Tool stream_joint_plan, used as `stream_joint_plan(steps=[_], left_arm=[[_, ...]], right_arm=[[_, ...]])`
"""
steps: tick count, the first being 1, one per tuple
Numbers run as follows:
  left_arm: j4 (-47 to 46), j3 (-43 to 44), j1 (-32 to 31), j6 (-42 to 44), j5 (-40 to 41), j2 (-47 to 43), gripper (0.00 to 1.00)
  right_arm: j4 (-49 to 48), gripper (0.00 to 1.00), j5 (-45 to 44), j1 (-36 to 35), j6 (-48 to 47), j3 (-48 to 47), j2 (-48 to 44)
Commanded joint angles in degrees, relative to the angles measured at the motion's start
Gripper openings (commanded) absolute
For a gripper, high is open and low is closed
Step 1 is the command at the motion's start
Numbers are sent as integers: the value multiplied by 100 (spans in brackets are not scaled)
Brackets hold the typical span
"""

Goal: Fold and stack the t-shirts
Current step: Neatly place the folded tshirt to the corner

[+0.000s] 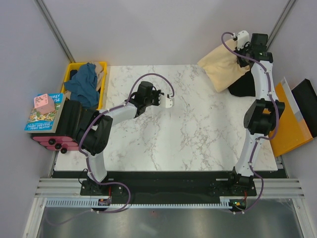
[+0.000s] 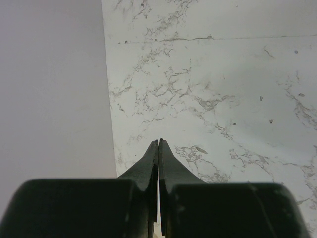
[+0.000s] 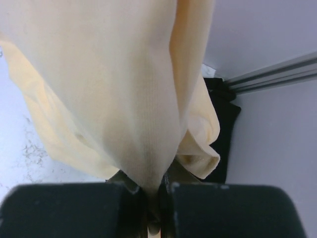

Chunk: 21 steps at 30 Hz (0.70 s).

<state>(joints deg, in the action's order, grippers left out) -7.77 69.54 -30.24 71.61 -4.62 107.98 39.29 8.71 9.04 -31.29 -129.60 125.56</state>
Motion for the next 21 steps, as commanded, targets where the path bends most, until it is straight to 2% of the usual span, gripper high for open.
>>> stream_joint_plan(steps=[1,11,21], left_arm=[[-102,-2,9,45,-65,-128,2],[-111,-28,18,46,-56,-137,2],[-111,-81,18,37,-65,-172,2]], right_arm=[[-527,0,-343,63,-53,-338,-497],[-528,0,-704,221,-228,198,-813],[-930,0,-1099,669,-571,1024,-506]])
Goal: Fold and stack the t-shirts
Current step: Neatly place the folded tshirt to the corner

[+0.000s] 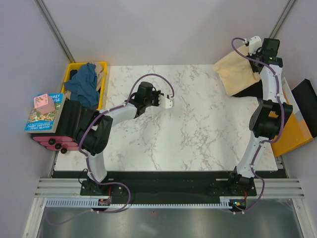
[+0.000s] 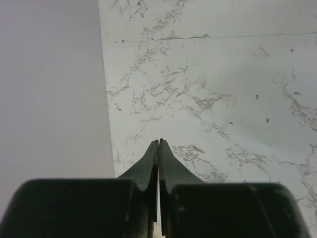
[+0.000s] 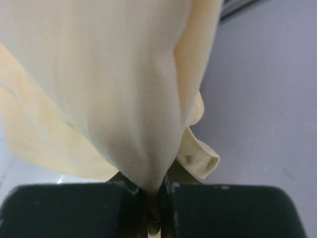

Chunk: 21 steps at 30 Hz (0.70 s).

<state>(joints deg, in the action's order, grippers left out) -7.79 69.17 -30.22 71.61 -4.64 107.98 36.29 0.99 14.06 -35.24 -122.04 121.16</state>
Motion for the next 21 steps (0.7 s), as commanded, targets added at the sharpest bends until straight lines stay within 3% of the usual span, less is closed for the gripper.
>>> stream_joint_plan(steps=[1,6,8,10,11,14,21], left_arm=[[-82,-52,16,37,-54,-190,2],[-56,-149,16,72,-28,-269,2],[-38,-149,16,55,25,-313,2],[-21,-175,16,20,25,-348,2],[-3,-184,7,11,51,-357,2],[23,-211,7,11,104,-383,2],[76,-368,7,-16,210,-559,2]], right_arm=[[-693,0,-380,184,-254,364,38],[-1114,0,-801,211,-360,488,399],[-1229,4,-829,219,-430,549,557],[-1423,20,-890,219,-431,585,732],[-1441,40,-908,219,-439,567,803],[-1713,71,-1407,176,-448,611,1023],[-2424,79,-2295,158,34,997,699]])
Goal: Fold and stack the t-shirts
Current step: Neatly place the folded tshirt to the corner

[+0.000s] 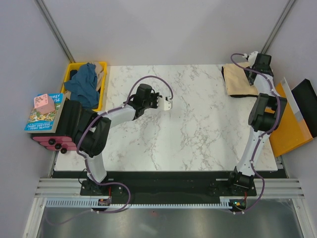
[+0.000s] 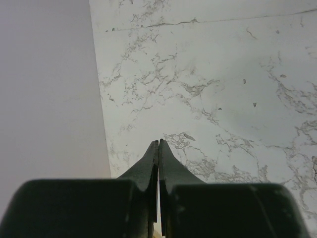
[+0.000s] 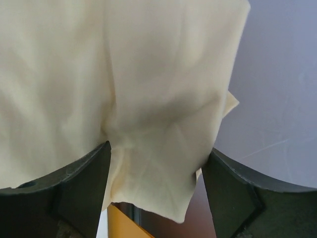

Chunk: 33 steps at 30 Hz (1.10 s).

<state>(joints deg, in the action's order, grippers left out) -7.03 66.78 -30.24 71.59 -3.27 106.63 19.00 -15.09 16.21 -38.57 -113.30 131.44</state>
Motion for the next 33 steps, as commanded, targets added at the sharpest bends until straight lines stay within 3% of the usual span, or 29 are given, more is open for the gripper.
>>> stream_joint_plan(steps=[1,8,10,12,13,14,15,16,18,19,20,22,24,25,27,28,33], left_arm=[[-9,-148,9,-22,72,-441,2],[0,-122,0,-102,63,-441,2],[0,-104,-8,-110,54,-441,2],[-9,-95,-8,-102,63,-450,2],[-1,-95,-8,-93,72,-450,2],[0,-104,-8,-93,81,-485,2],[8,-113,-8,-75,107,-485,2],[17,-122,9,-75,72,-503,2],[104,-69,53,-224,-24,-555,2],[244,27,88,-555,-86,-564,2],[663,350,184,-802,-173,-573,2],[1411,825,316,-1721,-629,-538,2],[2270,1528,562,-2357,-1242,-503,2],[2511,1713,685,-2822,-1447,-503,2],[2880,1978,791,-3202,-1868,-564,27],[2952,1996,861,-3500,-2027,-730,99],[3058,2040,1511,-4826,-2590,-1196,100]], right_arm=[[-749,80,-819,-65,402,115,-390],[-1408,85,-1330,-249,464,343,-1014],[-1304,86,-1076,-355,464,239,-1120],[-866,80,-403,-451,516,133,-1190],[-602,72,46,-460,543,80,-1199],[-86,41,363,-487,500,10,-1173],[58,21,428,-565,560,35,-1112],[312,0,1063,-557,569,1,-1059],[1068,0,1498,-557,850,-130,-840],[1436,0,2475,-531,886,-244,-743],[2031,0,2711,-531,895,-341,-664],[2046,0,2714,-583,1403,-80,-741],[1381,0,1875,-671,2041,829,-1327],[1134,21,1548,-689,2177,1096,-1575],[895,53,712,-706,2432,1501,-2189],[903,98,614,-707,2589,1564,-2358],[1009,98,892,-777,2775,2405,-3799]])
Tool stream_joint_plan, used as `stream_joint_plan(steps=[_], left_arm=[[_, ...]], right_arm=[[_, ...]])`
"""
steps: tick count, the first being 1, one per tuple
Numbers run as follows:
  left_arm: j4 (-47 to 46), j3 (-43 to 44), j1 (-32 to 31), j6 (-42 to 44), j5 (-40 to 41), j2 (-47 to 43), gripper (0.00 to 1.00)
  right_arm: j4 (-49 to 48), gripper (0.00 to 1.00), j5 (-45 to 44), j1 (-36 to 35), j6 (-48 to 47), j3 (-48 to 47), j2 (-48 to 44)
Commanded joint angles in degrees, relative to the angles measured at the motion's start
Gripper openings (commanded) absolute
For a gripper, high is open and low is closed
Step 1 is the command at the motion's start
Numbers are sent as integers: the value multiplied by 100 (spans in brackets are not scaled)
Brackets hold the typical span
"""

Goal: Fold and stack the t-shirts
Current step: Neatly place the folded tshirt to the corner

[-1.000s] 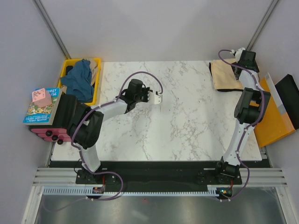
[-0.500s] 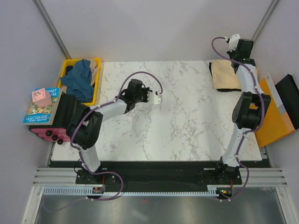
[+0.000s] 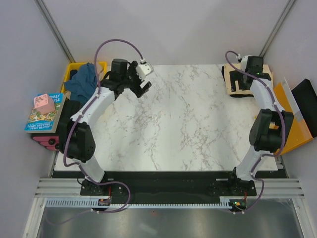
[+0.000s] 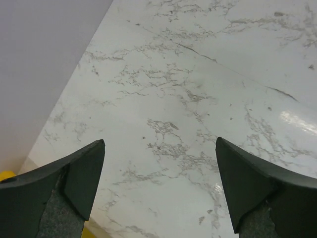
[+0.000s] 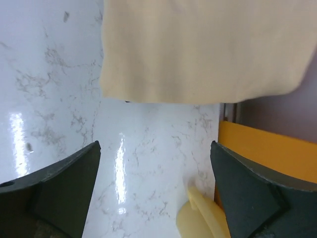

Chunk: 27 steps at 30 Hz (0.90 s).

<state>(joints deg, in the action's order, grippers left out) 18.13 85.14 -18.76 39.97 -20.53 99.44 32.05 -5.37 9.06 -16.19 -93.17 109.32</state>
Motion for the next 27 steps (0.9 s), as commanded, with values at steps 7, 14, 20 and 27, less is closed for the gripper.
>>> stream_joint_plan(steps=[7,14,20,27], left_arm=[[473,-180,883,-1809,-583,-1119,100],[-264,-1008,945,-2027,118,-1717,100],[-319,-1211,945,-2134,129,-1779,100],[-442,-1228,954,-2089,217,-1788,100]], right_arm=[[-1034,98,45,-229,668,1406,-2995],[-446,98,-456,-537,1214,1467,-2591],[-656,98,-632,-598,1118,1881,-2732],[-718,98,-676,-607,942,1635,-2582]])
